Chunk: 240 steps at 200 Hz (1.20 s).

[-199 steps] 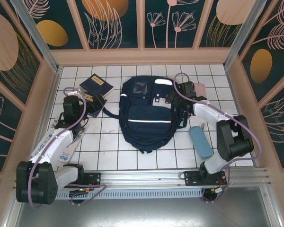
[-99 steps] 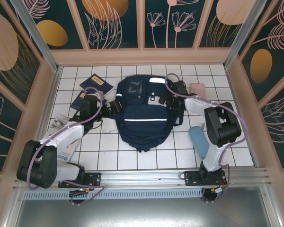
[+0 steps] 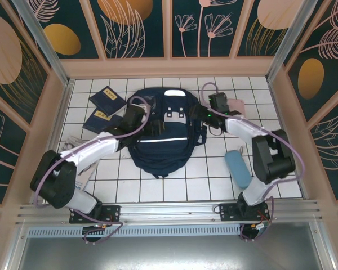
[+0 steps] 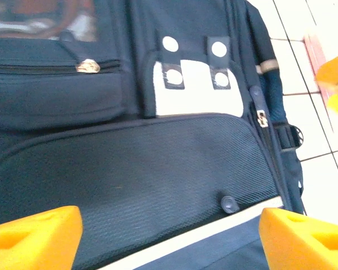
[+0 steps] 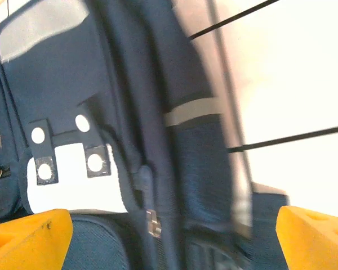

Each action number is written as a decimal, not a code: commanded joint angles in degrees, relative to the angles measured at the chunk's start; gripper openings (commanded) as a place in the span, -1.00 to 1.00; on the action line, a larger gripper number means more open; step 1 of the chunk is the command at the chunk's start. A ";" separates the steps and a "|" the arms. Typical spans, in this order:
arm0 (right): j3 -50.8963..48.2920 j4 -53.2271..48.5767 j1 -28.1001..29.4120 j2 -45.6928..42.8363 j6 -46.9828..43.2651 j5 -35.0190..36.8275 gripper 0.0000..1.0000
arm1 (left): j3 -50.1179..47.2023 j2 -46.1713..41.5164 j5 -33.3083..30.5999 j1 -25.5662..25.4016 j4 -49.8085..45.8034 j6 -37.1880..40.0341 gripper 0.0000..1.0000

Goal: Pack the student bag

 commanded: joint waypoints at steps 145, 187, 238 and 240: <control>-15.32 2.70 -13.77 -14.20 -2.20 -6.31 0.89 | 52.91 42.77 -26.40 -22.27 -43.87 1.12 -0.36; -15.28 2.95 -14.03 -13.61 -1.82 -7.01 0.89 | 53.17 44.04 -26.59 -22.42 -47.21 -0.63 -0.33; -15.01 2.91 -14.11 -13.25 -1.49 -7.72 0.89 | 53.52 44.22 -26.72 -24.03 -50.06 -0.70 -0.04; -15.01 2.91 -14.13 -13.23 -1.49 -7.72 0.89 | 53.51 44.22 -26.90 -24.10 -50.21 -0.74 -0.04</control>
